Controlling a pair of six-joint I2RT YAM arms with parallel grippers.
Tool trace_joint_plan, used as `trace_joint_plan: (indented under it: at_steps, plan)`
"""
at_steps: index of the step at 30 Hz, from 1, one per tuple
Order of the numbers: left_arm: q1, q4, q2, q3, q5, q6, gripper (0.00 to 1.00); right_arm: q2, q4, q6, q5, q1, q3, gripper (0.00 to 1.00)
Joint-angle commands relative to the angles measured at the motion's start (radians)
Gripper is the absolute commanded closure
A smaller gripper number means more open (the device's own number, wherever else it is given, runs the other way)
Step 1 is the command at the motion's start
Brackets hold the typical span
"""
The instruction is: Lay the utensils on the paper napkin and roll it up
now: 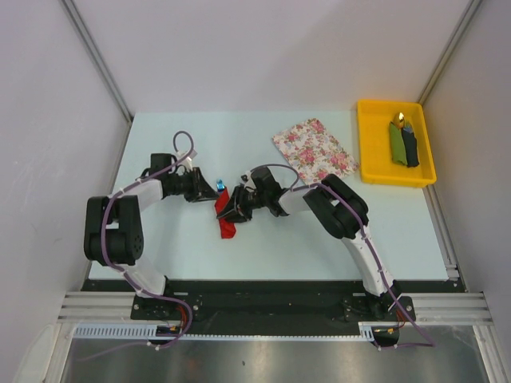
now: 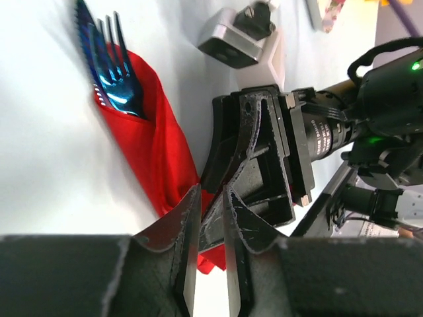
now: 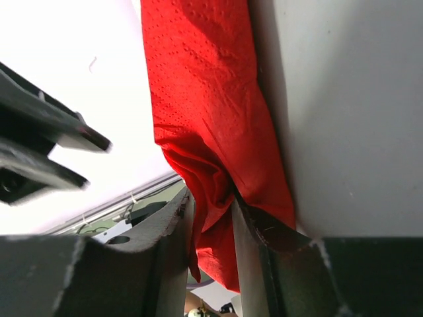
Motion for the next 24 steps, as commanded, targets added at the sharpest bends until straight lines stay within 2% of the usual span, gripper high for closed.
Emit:
trace_joint_plan:
  at_steps: [1,10,15,24]
  plan:
    - [-0.052,-0.043,0.017,0.036,-0.036,0.056,0.76,0.039,-0.105,-0.034,0.070,0.003,0.020,0.65]
    - [-0.103,-0.106,0.069,0.045,-0.110,0.093,0.77,0.034,-0.159,-0.090,0.075,0.013,0.047,0.66]
    - [-0.101,-0.140,0.075,0.051,-0.176,0.124,0.82,0.028,-0.197,-0.130,0.079,0.012,0.053,0.66]
    - [-0.101,-0.169,0.109,0.065,-0.239,0.142,0.85,-0.009,-0.193,-0.171,0.072,0.016,0.067,0.59]
